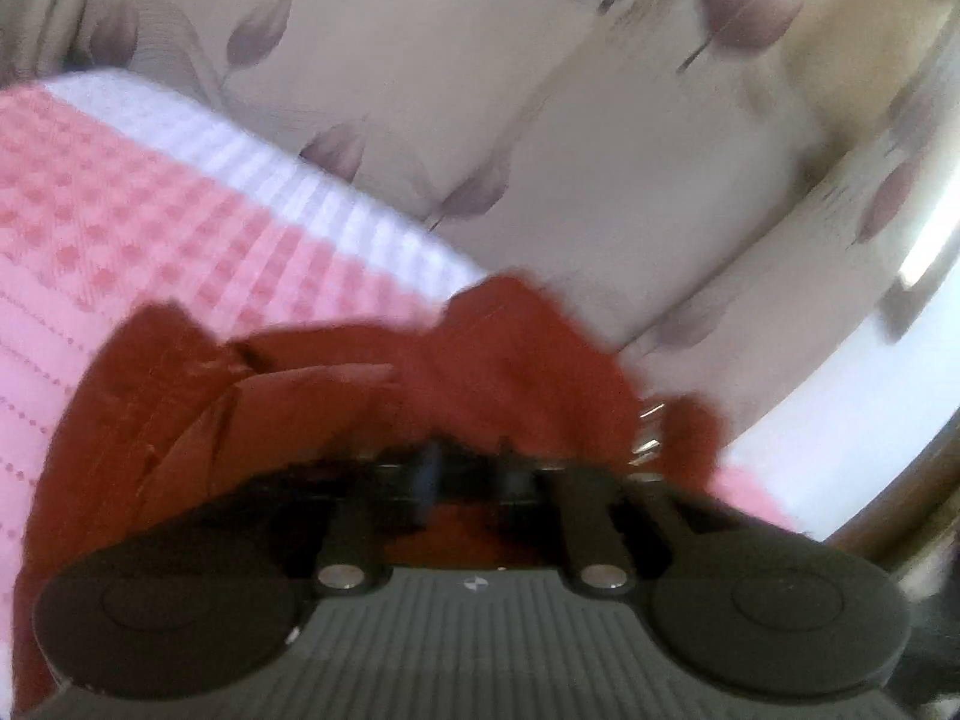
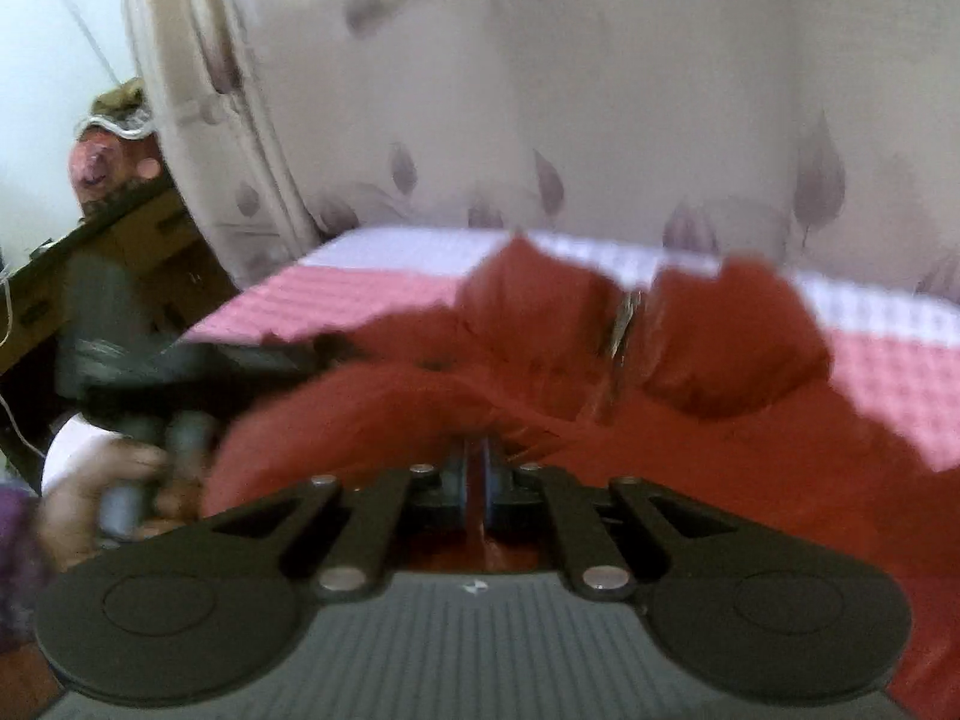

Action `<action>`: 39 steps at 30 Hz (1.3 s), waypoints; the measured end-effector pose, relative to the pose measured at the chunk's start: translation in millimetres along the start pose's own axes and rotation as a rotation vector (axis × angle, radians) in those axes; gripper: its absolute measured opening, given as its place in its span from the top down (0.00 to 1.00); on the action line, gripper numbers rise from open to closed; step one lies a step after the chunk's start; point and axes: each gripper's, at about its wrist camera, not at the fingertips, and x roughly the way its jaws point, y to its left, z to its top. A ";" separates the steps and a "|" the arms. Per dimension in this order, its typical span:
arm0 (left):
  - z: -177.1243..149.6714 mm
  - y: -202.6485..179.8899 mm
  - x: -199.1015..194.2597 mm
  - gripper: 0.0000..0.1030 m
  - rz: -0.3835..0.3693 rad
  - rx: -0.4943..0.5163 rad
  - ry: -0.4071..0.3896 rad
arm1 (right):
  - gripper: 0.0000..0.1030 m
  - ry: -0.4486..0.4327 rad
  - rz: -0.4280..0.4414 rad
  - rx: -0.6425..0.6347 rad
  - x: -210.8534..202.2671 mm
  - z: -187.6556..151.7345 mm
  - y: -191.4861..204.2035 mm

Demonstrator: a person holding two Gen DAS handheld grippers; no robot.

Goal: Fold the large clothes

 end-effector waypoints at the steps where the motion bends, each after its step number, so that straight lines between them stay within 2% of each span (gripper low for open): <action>1: 0.3 -14.0 -12.3 0.68 -0.033 0.042 -0.031 | 0.98 -0.001 0.004 0.030 3.5 -1.4 -4.7; 3: -2.2 -42.8 -22.8 0.68 -0.059 0.131 -0.029 | 1.00 0.009 0.038 0.102 8.9 -5.5 -17.5; 5: -12.4 -69.9 -21.6 0.68 -0.122 0.201 0.002 | 1.00 0.011 0.054 0.133 10.9 -12.1 -22.2; 8: -35.7 -87.1 9.1 0.69 -0.056 0.316 0.093 | 1.00 0.005 0.052 0.141 15.3 -18.1 -22.8; 9: -40.5 -80.4 18.9 0.69 -0.036 0.293 0.112 | 1.00 0.004 0.049 0.144 16.5 -20.8 -24.7; 11: -41.4 -64.4 25.8 0.73 -0.057 0.216 0.114 | 1.00 0.015 0.061 0.176 14.7 -20.6 -30.0; 14: -45.9 -61.7 27.5 0.74 -0.059 0.234 0.114 | 0.98 0.030 0.142 0.269 2.1 -8.8 -51.2; 18: -44.9 -58.6 30.4 0.74 -0.062 0.235 0.110 | 0.98 -0.044 0.063 0.287 -42.4 -3.2 -94.4; 19: -44.5 -58.0 31.5 0.74 -0.064 0.230 0.107 | 0.99 -0.047 0.015 0.312 -48.9 -5.0 -110.8; 22: -46.7 -52.5 31.1 0.74 -0.075 0.212 0.103 | 1.00 -0.042 -0.044 0.405 -55.1 -23.5 -153.3; 23: -47.0 -49.1 31.8 0.74 -0.082 0.192 0.105 | 1.00 -0.043 -0.042 0.429 -55.2 -31.8 -163.6; 25: -46.7 -41.4 33.1 0.75 -0.101 0.145 0.112 | 1.00 -0.063 0.018 0.497 -51.8 -47.5 -178.8; 30: -46.3 -27.4 37.2 0.82 -0.111 0.068 0.120 | 1.00 -0.097 0.012 0.492 -42.3 -59.6 -179.2; 36: -48.1 -36.1 26.5 0.83 -0.084 0.104 0.081 | 1.00 -0.119 -0.006 0.456 -45.9 -59.7 -173.5; 37: -46.8 -40.5 19.6 0.81 -0.078 0.114 0.073 | 1.00 -0.113 -0.020 0.447 -49.1 -58.3 -171.1; 39: -39.9 -45.8 -0.1 0.67 -0.070 0.123 0.040 | 1.00 -0.103 -0.085 0.382 -60.1 -53.9 -158.4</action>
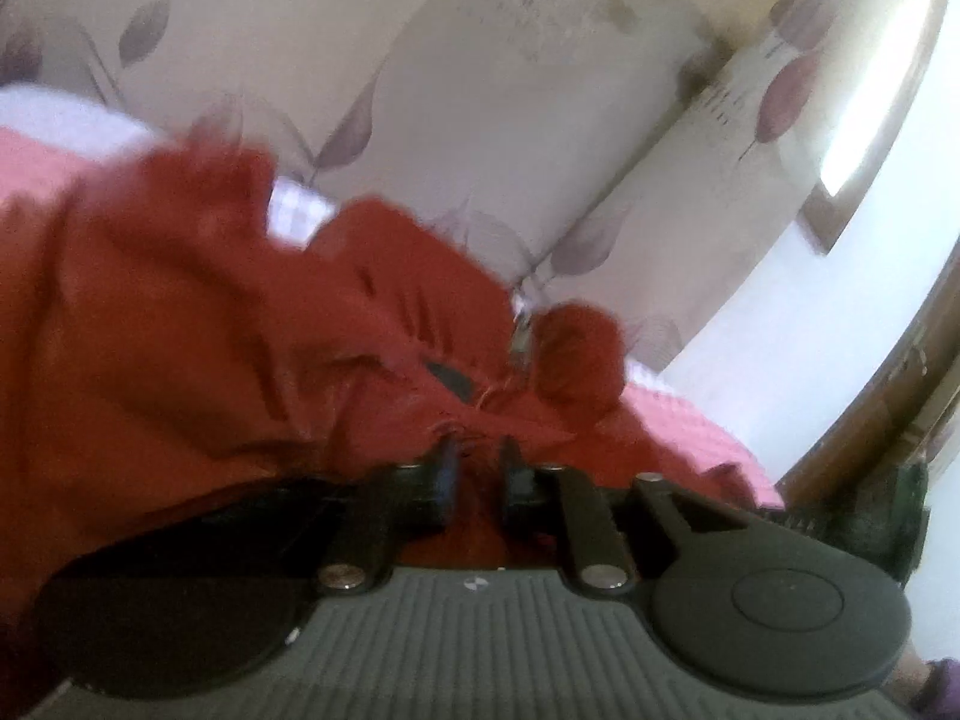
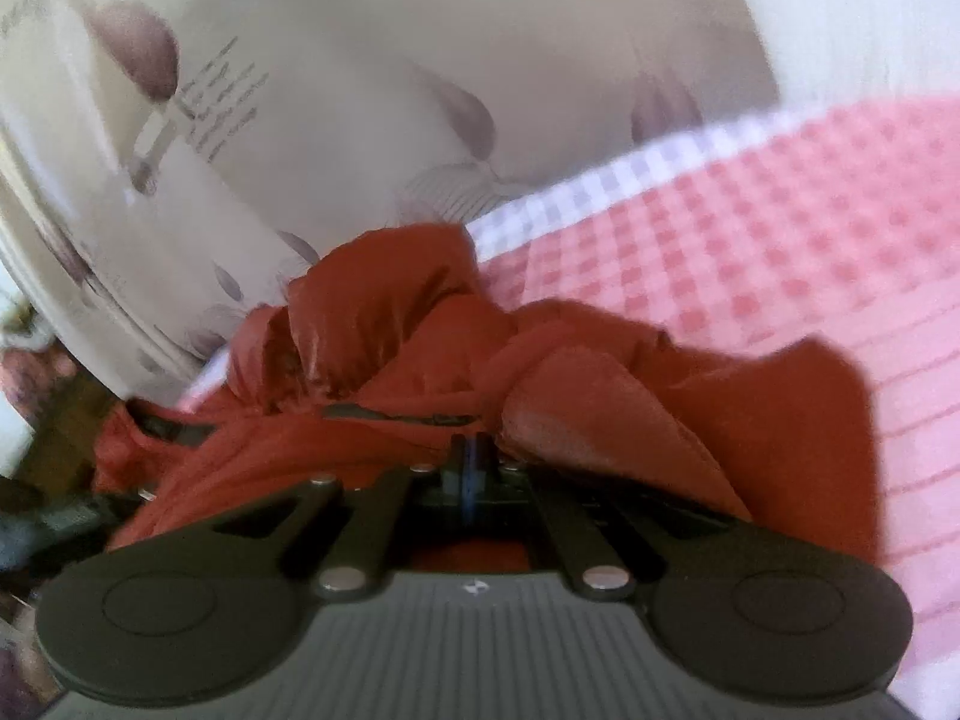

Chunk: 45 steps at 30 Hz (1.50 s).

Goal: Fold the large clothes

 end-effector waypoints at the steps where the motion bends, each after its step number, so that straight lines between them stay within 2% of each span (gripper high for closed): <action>1: 4.9 -1.4 -9.1 0.56 0.017 0.009 -0.038 | 1.00 -0.005 -0.022 -0.041 -4.7 -1.0 6.1; 2: 11.0 0.1 -16.5 0.51 0.036 0.017 -0.072 | 1.00 -0.005 -0.041 -0.073 -7.5 -2.2 10.5; 4: 23.7 10.3 -24.0 0.51 0.098 0.004 -0.112 | 1.00 0.001 -0.043 -0.076 -9.6 -3.7 11.1; 6: 33.1 31.7 -24.9 0.52 0.123 -0.058 -0.114 | 1.00 -0.007 -0.037 -0.060 -11.1 -4.6 8.7; 7: 35.5 41.9 -19.9 0.60 0.154 -0.076 -0.083 | 1.00 -0.014 -0.038 -0.063 -11.7 -6.3 8.6; 8: 35.2 52.5 -13.4 0.78 0.180 -0.093 -0.044 | 1.00 -0.023 -0.039 -0.071 -12.6 -8.4 8.9; 9: 32.6 60.1 -9.6 0.87 0.203 -0.109 -0.026 | 1.00 -0.035 -0.041 -0.079 -13.6 -10.8 9.7; 10: 28.2 70.7 -8.6 0.89 0.211 -0.146 -0.024 | 1.00 -0.040 -0.043 -0.084 -14.0 -12.2 9.9; 12: 19.4 89.9 -10.6 0.89 0.161 -0.227 -0.031 | 1.00 -0.039 -0.032 -0.076 -14.3 -14.1 7.5; 15: 12.5 86.4 -7.5 0.89 0.186 -0.192 -0.022 | 1.00 -0.003 0.000 -0.021 -8.1 -12.5 -1.4; 20: 19.0 71.7 -16.8 0.89 0.194 -0.121 0.000 | 1.00 0.006 -0.020 -0.045 -6.2 -11.9 2.6; 21: 21.0 66.8 -26.7 0.82 0.169 -0.114 -0.002 | 1.00 0.013 -0.029 -0.052 -8.4 -9.9 4.7; 22: 24.7 62.2 -40.3 0.47 0.154 -0.102 -0.016 | 0.99 0.018 -0.050 -0.069 -12.0 -8.2 9.2; 23: 29.5 57.4 -53.5 0.12 0.151 -0.076 -0.037 | 0.91 0.012 -0.081 -0.087 -17.7 -7.1 15.2; 24: 34.5 52.6 -68.6 0.00 0.161 -0.041 -0.063 | 0.82 -0.026 -0.110 -0.109 -28.4 -7.8 23.4; 25: 37.6 48.2 -83.1 0.00 0.179 0.006 -0.095 | 0.49 -0.083 -0.098 -0.129 -42.9 -11.2 31.2; 26: 42.9 45.6 -94.7 0.00 0.202 0.068 -0.092 | 0.05 -0.128 -0.060 -0.142 -56.2 -14.8 36.4; 27: 46.1 46.6 -101.2 0.00 0.214 0.108 -0.079 | 0.00 -0.172 -0.013 -0.155 -69.8 -20.0 41.1; 28: 48.2 51.0 -106.8 0.00 0.213 0.142 -0.058 | 0.00 -0.218 0.019 -0.166 -83.8 -27.4 45.2; 30: 47.9 67.8 -110.5 0.00 0.211 0.144 0.000 | 0.00 -0.239 0.055 -0.178 -100.3 -39.8 49.8; 31: 46.1 78.3 -108.3 0.01 0.203 0.122 0.046 | 0.00 -0.241 0.062 -0.179 -106.4 -47.0 50.7; 34: 33.6 109.8 -97.7 0.11 0.112 0.026 0.144 | 0.00 -0.229 0.094 -0.183 -116.9 -64.6 50.9; 38: 16.3 131.7 -74.9 0.16 -0.004 -0.014 0.257 | 0.00 -0.212 0.049 -0.195 -122.6 -80.4 50.7; 40: 13.0 136.4 -68.1 0.16 -0.084 -0.001 0.262 | 0.00 -0.201 0.025 -0.212 -126.0 -84.0 50.4; 42: 12.8 143.0 -58.0 0.18 -0.144 -0.042 0.266 | 0.00 -0.197 -0.009 -0.254 -128.5 -84.7 51.5; 44: 10.2 145.4 -47.0 0.40 -0.165 -0.098 0.260 | 0.00 -0.197 -0.055 -0.293 -126.5 -86.4 50.5; 45: 7.3 144.1 -43.7 0.44 -0.166 -0.102 0.261 | 0.00 -0.198 -0.080 -0.297 -124.7 -86.3 49.1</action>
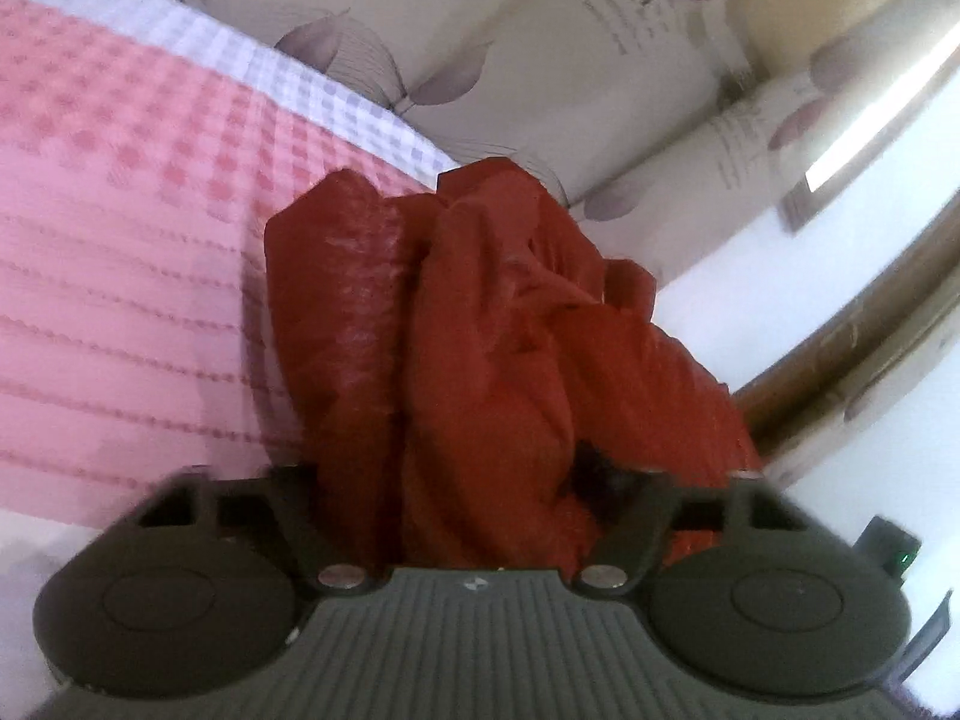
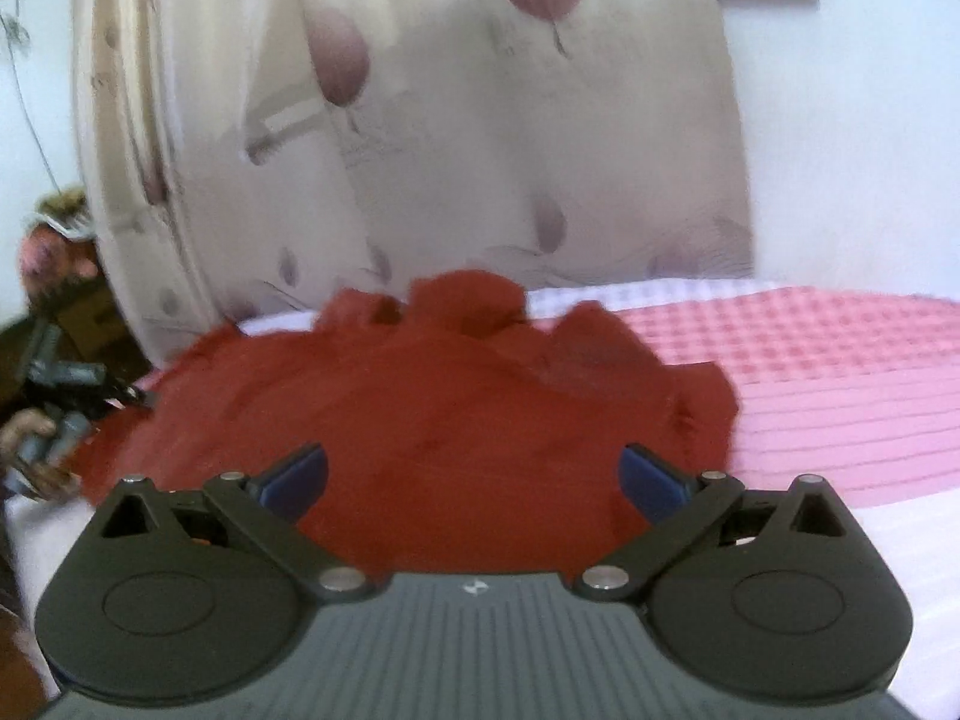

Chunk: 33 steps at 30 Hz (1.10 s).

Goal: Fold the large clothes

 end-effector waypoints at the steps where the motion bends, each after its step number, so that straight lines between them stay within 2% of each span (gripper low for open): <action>1: -1.1 -2.3 1.2 0.48 0.006 0.007 -0.007 | 0.00 -0.004 -0.024 0.009 1.7 -1.3 -2.1; 3: -4.6 -6.1 -6.2 0.58 -0.001 0.012 -0.031 | 0.00 -0.021 -0.046 0.056 2.4 -4.2 -7.9; 5: -9.9 -4.3 -17.0 0.65 -0.025 -0.041 -0.072 | 0.00 -0.021 -0.064 0.078 2.5 -7.5 -11.5; 8: -18.5 -6.5 -25.8 0.67 -0.026 -0.093 -0.114 | 0.00 -0.010 -0.156 0.076 0.8 -10.3 -19.8; 10: -24.1 -8.6 -30.6 0.69 -0.043 -0.132 -0.132 | 0.00 -0.021 -0.151 0.160 -6.6 -12.1 -35.8; 13: -31.9 -10.3 -39.5 0.69 -0.066 -0.173 -0.144 | 0.00 -0.022 -0.165 0.209 -15.0 -11.5 -47.5; 15: -38.7 -8.8 -48.7 0.71 -0.088 -0.217 -0.158 | 0.00 -0.061 -0.154 0.216 -23.6 -5.8 -43.4; 16: -42.3 -10.0 -51.9 0.71 -0.088 -0.221 -0.161 | 0.00 -0.101 -0.121 0.200 -28.8 1.0 -34.3; 17: -45.0 -11.3 -55.8 0.71 -0.087 -0.221 -0.161 | 0.05 -0.120 -0.090 0.176 -30.0 7.2 -24.6; 18: -47.5 -12.0 -57.2 0.71 -0.088 -0.222 -0.162 | 0.15 -0.124 -0.051 0.134 -27.8 15.8 -9.8; 19: -49.3 -12.8 -58.7 0.71 -0.087 -0.218 -0.160 | 0.62 -0.106 0.001 0.080 -21.9 24.7 8.0; 20: -50.2 -12.3 -59.8 0.70 -0.089 -0.213 -0.153 | 0.89 -0.070 0.039 0.031 -12.8 32.0 24.0; 21: -50.4 -10.9 -60.9 0.68 -0.091 -0.209 -0.149 | 1.00 -0.027 0.057 -0.025 -0.6 38.4 42.7; 22: -49.7 -9.9 -60.8 0.63 -0.084 -0.210 -0.144 | 1.00 0.002 0.085 -0.090 11.9 42.5 61.9; 23: -50.4 -8.1 -60.9 0.48 -0.067 -0.210 -0.134 | 1.00 0.019 0.120 -0.143 21.9 44.0 76.2; 25: -50.6 -7.6 -59.8 0.38 -0.080 -0.178 -0.115 | 1.00 0.047 0.144 -0.222 43.4 45.5 97.8; 28: -49.8 -12.4 -58.0 0.23 -0.123 -0.146 -0.098 | 1.00 0.100 0.132 -0.257 69.8 44.3 101.4; 30: -51.4 -19.8 -54.1 0.26 -0.103 -0.111 -0.092 | 1.00 0.140 0.120 -0.280 81.6 39.1 99.5; 31: -52.0 -22.5 -52.1 0.39 -0.082 -0.105 -0.089 | 1.00 0.154 0.109 -0.295 86.4 35.2 98.4; 32: -53.5 -21.0 -51.7 0.60 -0.078 -0.138 -0.096 | 1.00 0.173 0.105 -0.300 92.0 31.9 95.9; 33: -54.9 -18.2 -53.6 0.64 -0.099 -0.193 -0.120 | 1.00 0.194 0.113 -0.279 96.5 28.3 92.8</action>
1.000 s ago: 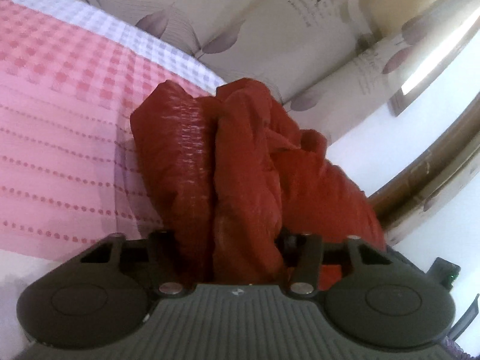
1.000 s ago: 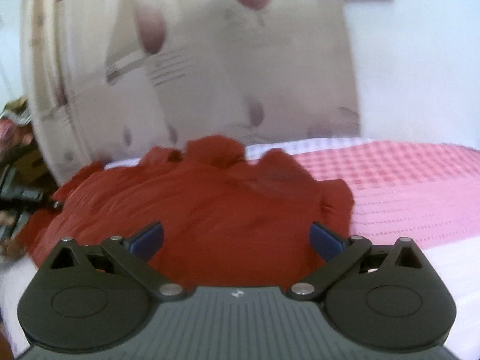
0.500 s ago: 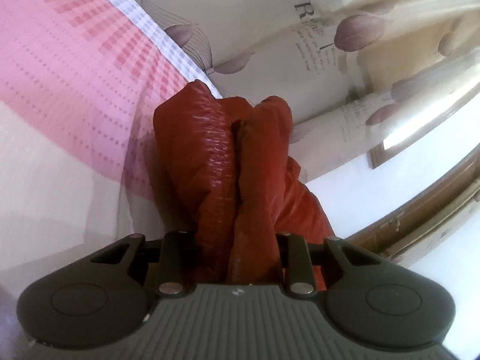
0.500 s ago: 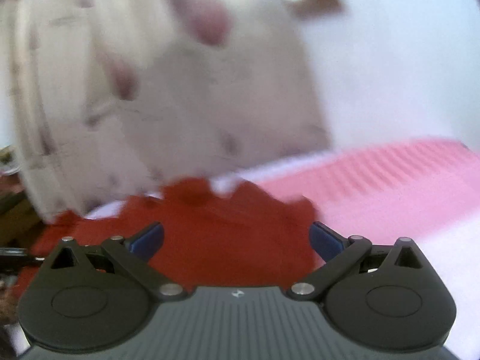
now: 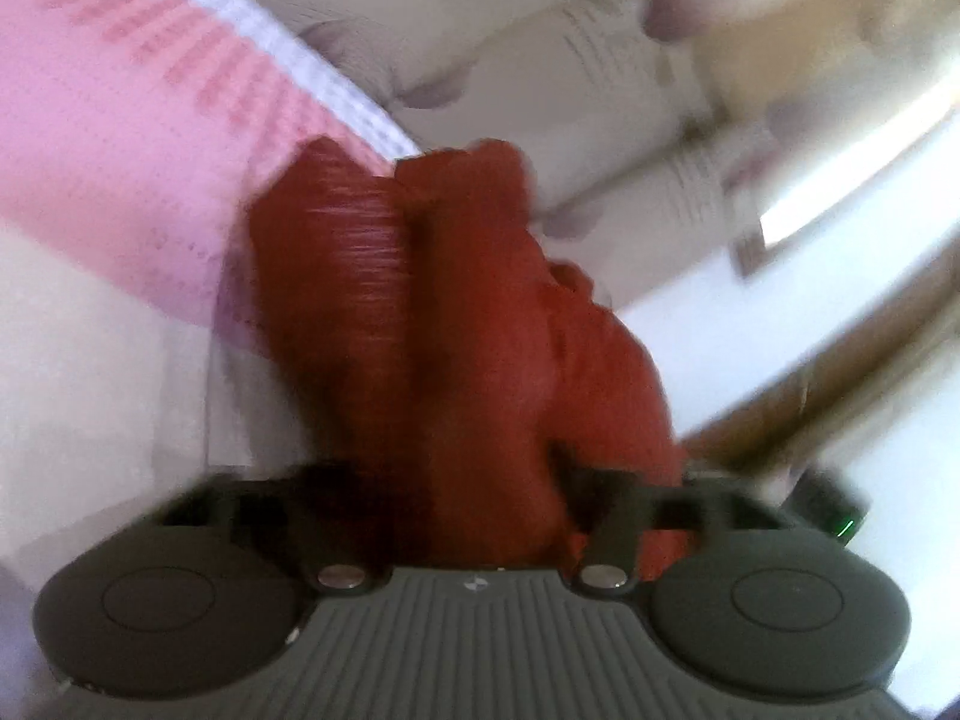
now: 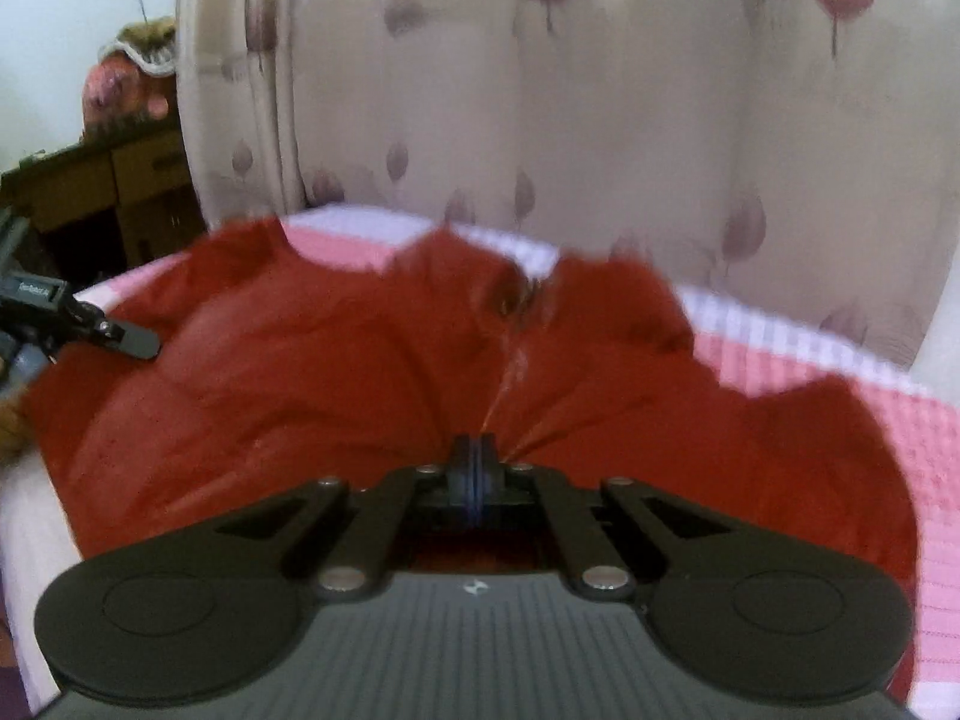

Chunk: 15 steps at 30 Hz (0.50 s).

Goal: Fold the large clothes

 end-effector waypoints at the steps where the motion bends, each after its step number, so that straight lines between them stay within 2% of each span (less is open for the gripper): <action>1: -0.2 -1.2 -3.7 0.69 -0.024 -0.048 -0.034 | 1.00 0.005 0.022 0.052 4.8 -4.6 -4.7; 4: 3.6 -34.4 -10.7 0.71 -0.073 -0.075 -0.075 | 1.00 0.015 0.053 0.147 14.6 -14.2 -7.5; 8: 14.9 -120.4 -6.6 0.71 -0.149 0.010 -0.052 | 1.00 0.000 0.064 0.260 21.1 -20.0 -4.7; 12: 19.5 -210.9 41.6 0.68 -0.162 0.142 -0.011 | 1.00 -0.045 0.178 0.466 28.5 -29.5 -5.0; 15: 10.5 -247.5 96.1 0.65 -0.140 0.249 -0.001 | 1.00 -0.065 0.274 0.611 32.4 -34.6 -8.6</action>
